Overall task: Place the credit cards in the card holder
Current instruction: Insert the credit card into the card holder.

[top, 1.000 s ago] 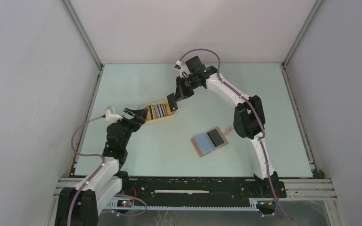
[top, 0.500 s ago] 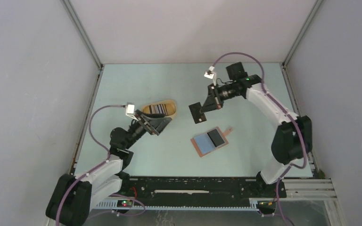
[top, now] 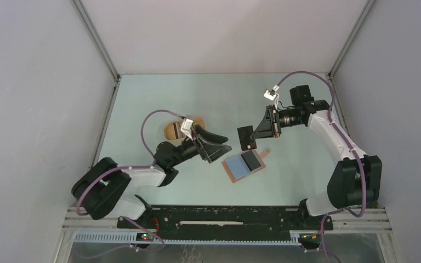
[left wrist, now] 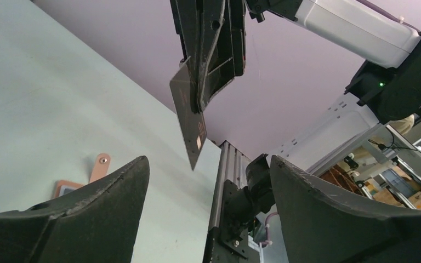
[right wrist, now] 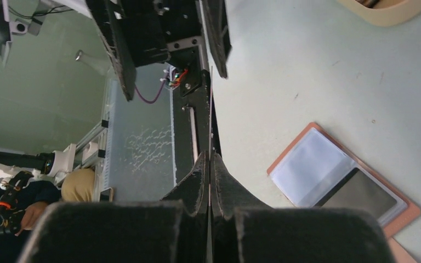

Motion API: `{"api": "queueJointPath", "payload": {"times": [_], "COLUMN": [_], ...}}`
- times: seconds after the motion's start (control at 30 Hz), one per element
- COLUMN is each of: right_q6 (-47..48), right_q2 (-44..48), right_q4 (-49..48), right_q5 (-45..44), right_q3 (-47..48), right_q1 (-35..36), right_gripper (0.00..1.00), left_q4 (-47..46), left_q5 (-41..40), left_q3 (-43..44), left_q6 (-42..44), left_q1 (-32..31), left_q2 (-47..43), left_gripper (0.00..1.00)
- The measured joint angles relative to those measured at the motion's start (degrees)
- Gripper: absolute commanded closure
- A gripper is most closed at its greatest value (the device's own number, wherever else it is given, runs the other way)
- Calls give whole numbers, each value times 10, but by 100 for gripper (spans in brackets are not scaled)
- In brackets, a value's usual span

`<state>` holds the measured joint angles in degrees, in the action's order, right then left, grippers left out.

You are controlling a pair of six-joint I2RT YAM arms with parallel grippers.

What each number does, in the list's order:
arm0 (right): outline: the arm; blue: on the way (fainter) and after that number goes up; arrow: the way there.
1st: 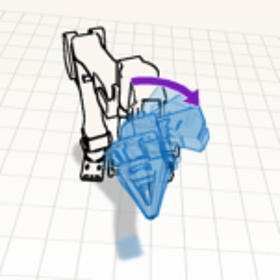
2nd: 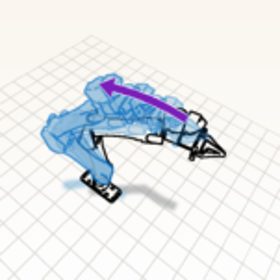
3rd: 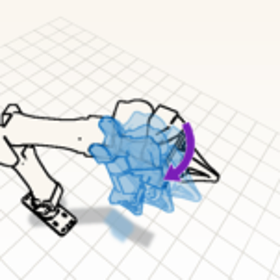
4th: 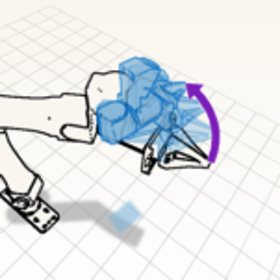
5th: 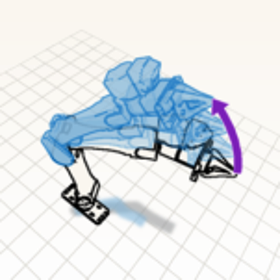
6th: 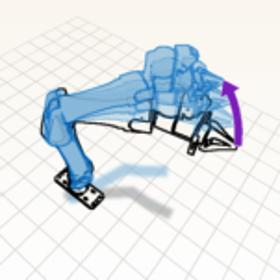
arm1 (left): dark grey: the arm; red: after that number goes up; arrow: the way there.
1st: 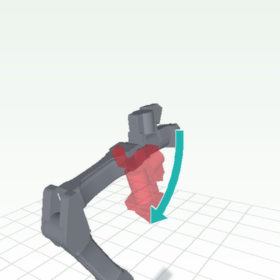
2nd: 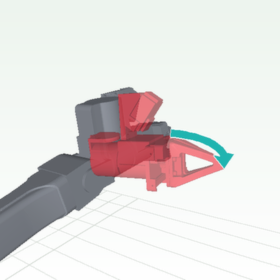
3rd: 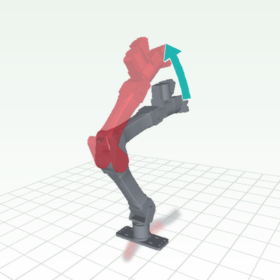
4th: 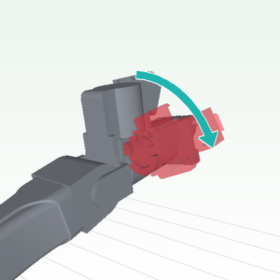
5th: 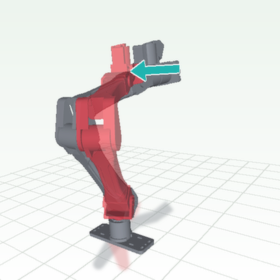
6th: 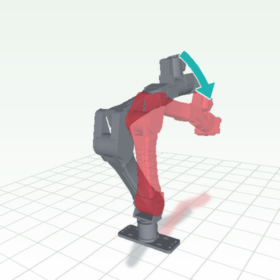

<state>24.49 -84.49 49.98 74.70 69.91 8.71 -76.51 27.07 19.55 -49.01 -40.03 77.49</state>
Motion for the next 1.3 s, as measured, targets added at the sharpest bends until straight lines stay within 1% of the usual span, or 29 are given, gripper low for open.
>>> {"api": "queueJointPath", "payload": {"times": [0.07, 0.17, 0.3, 0.43, 0.53, 0.6, 0.67, 0.77, 0.9, 0.97, 1.07, 1.3], "right_q6": [6, 12, 23, 27, 27, 28, 28, 29, 35, 36, 40, 38], "right_q2": [-1, -3, -5, -6, -8, -10, -12, -12, -12, -12, -12, -12], "right_q4": [1, 5, 13, 16, 16, 16, 16, 16, 17, 17, 23, 26], "right_q5": [15, 30, 39, 40, 40, 39, 38, 38, 31, 29, 29, 38], "right_q3": [0, 0, 0, 0, 0, 0, 0, 0, 0, 0, 0, 0], "right_q1": [0, 0, 1, 4, 9, 14, 19, 24, 25, 26, 25, 17], "right_gripper": [100, 100, 100, 100, 100, 100, 100, 100, 72, 65, 61, 60], "left_q4": [-6, -10, -14, -15, -16, -17, -18, -18, -22, -22, -22, -23], "left_q5": [-3, -10, -18, -21, -20, -20, -19, -16, -9, -9, -9, -9], "left_q3": [24, 53, 71, 82, 86, 89, 93, 101, 106, 106, 106, 106], "left_q6": [0, 0, -4, -8, -11, -11, -14, -19, -22, -21, -21, -21], "left_q1": [-11, -25, -34, -37, -40, -42, -44, -47, -47, -47, -48, -64], "left_q2": [30, 67, 98, 116, 122, 125, 128, 134, 139, 140, 140, 140], "left_gripper": [21, 30, 42, 50, 57, 64, 74, 99, 100, 100, 100, 100]}}
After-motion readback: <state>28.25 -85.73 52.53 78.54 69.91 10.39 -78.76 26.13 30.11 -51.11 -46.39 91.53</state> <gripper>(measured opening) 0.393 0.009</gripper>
